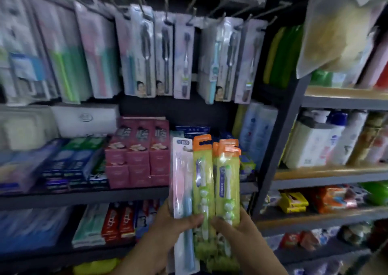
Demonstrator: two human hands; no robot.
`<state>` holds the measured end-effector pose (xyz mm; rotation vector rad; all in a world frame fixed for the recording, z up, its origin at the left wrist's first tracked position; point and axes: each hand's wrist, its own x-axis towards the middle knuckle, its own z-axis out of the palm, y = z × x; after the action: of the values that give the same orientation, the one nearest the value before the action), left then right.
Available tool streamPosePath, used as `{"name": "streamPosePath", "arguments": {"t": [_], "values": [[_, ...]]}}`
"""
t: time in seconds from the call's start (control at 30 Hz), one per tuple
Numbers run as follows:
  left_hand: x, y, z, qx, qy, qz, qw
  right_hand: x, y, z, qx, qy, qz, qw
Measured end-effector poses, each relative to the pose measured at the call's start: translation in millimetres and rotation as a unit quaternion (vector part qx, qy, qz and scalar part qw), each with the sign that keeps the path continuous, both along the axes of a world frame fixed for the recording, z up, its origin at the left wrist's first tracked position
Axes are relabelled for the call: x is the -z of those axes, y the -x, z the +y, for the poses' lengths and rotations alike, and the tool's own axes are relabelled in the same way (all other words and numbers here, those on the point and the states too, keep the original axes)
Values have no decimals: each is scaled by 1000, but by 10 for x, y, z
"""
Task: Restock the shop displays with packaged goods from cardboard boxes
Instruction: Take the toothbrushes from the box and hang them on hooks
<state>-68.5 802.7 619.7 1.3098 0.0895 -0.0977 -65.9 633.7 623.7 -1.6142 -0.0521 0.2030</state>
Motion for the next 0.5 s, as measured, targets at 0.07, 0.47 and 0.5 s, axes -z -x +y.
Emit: {"name": "streamPosePath", "arguments": {"t": [0.07,0.47,0.5], "values": [[-108,36,202,-35,-9,-18,999,-110,-49,255,-19,-9,-9,1000],[-594,14,1658,-101,22,-24,994,-631,-312,1665,-86,-66,-45,993],[-639,-2,1793,-96,29,-31,994,-658,-348,1805,-88,-64,-54,993]]}}
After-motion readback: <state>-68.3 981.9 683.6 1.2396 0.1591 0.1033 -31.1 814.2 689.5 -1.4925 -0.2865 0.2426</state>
